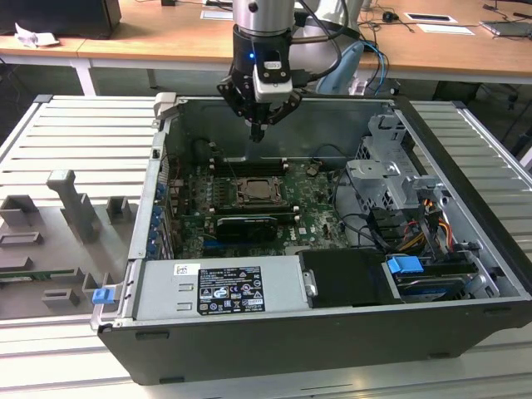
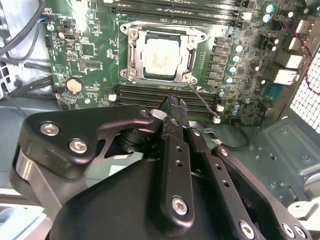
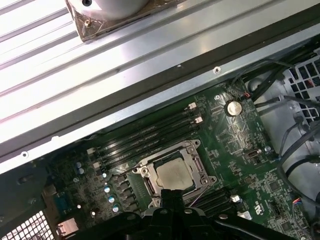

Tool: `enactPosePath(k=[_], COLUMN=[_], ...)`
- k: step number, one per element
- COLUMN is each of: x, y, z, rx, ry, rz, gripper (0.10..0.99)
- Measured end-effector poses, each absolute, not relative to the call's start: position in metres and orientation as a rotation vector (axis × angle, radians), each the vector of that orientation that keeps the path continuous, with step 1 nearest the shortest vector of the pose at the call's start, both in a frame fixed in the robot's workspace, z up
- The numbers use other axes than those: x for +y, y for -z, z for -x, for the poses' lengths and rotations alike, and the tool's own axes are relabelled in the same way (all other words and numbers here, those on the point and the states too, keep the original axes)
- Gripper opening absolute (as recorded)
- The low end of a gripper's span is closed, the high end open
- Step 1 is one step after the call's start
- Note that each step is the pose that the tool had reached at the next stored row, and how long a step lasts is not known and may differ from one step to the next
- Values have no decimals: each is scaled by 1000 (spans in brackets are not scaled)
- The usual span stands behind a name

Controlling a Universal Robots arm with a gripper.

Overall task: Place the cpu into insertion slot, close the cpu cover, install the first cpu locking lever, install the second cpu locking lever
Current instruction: 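Install the first cpu locking lever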

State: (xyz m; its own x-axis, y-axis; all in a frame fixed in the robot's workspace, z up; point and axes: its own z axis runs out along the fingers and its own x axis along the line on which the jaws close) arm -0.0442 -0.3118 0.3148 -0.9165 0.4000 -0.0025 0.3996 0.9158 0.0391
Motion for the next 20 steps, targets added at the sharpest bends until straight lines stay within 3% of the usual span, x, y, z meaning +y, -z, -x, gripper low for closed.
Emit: enactPosePath(k=[20], x=[-312], y=[-315], z=[44], rx=[3127], ry=[-61], rz=[-230], gripper=[106])
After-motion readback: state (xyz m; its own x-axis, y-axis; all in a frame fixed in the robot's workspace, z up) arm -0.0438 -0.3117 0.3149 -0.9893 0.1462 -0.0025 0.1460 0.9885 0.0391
